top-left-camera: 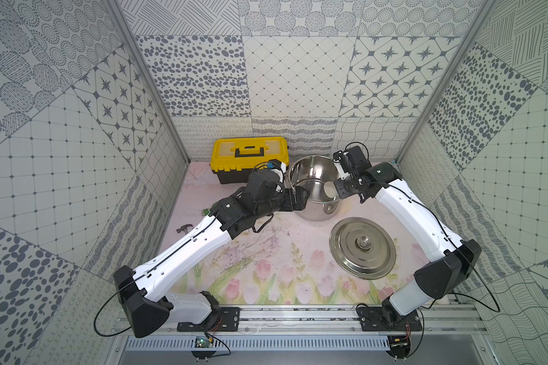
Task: Stir the soup with a spoon
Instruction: Stir the soup in the pan with a stick.
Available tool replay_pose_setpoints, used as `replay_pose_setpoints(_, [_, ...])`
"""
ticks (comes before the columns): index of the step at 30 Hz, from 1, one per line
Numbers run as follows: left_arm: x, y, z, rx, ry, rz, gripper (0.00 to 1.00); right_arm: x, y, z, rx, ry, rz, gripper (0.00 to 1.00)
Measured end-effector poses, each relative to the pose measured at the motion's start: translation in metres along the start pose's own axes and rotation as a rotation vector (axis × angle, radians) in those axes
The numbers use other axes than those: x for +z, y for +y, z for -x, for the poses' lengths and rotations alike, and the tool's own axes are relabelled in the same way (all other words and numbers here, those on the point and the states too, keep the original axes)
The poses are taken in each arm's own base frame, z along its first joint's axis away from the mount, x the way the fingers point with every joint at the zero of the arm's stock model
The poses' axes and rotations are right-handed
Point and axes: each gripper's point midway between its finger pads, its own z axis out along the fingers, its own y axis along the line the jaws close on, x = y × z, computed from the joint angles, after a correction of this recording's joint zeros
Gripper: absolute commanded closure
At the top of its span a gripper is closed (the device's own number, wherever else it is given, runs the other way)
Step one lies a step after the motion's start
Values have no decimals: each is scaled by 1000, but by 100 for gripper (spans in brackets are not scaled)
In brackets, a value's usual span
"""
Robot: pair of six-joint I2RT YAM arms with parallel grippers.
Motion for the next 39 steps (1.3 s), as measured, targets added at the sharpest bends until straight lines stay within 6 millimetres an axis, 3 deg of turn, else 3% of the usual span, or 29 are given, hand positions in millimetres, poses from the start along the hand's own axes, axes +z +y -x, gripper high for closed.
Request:
replay_pose_setpoints(7, [0,0,0,0,0,0,1,-7,19,-25,-20,39,33,100])
replay_pose_setpoints(17, [-1,0,0,-8,-1,-2,0,-16,46,-26,5,28,101,100])
replay_pose_setpoints(23, [-5,-1,2,-16,-8,-6,1,-15,64,-13,22,24,155,100])
replay_pose_setpoints(30, [-10,1,0,-26,-14,-8,0,-2,79,17,30,12,173,100])
replay_pose_setpoints(39, [-16,2,0,-31,-22,-10,0,19,78,43,31,0,143,100])
